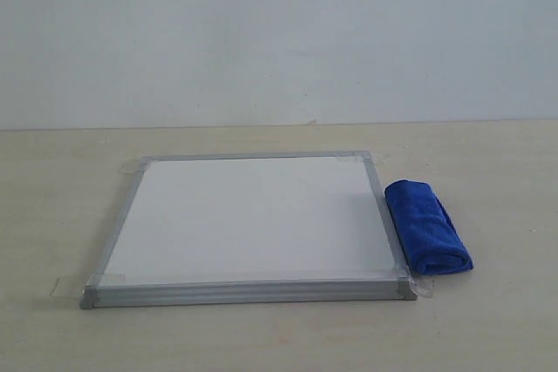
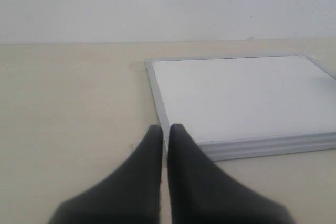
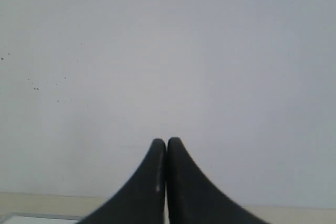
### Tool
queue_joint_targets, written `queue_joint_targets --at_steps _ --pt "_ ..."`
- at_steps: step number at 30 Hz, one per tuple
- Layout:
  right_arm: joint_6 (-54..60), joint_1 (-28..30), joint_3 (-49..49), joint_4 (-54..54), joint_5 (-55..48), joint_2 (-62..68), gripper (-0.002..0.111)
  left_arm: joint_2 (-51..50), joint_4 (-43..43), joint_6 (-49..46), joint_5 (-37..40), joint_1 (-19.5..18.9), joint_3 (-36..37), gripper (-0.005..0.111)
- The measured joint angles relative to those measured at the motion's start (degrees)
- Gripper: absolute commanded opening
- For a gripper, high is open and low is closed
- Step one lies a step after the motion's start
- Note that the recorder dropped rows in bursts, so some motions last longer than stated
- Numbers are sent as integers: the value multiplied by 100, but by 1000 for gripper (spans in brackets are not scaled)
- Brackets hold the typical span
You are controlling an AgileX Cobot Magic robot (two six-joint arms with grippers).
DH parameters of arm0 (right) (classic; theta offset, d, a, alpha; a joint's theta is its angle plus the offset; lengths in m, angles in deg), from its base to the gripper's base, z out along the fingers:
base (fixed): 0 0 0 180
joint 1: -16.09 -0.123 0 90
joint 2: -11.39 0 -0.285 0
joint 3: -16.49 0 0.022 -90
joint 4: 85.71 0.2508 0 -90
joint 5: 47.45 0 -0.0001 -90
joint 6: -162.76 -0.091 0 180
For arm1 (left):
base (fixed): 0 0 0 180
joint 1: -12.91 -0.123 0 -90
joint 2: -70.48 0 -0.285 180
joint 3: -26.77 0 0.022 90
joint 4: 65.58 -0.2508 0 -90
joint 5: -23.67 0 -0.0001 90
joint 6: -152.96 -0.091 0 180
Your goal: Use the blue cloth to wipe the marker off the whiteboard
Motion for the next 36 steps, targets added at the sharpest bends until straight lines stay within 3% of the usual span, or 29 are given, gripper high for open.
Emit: queue_joint_targets --at_steps 18,21,27,36 --pt "-992 5 15 73 34 -26 0 0 0 0 0 0 0 4" --pt "-222 5 159 687 61 -26 0 0 0 0 0 0 0 4" --pt "2049 5 702 2996 47 -26 0 0 0 0 0 0 0 4" --pt "3382 5 870 3645 -150 -26 0 0 0 0 0 0 0 4"
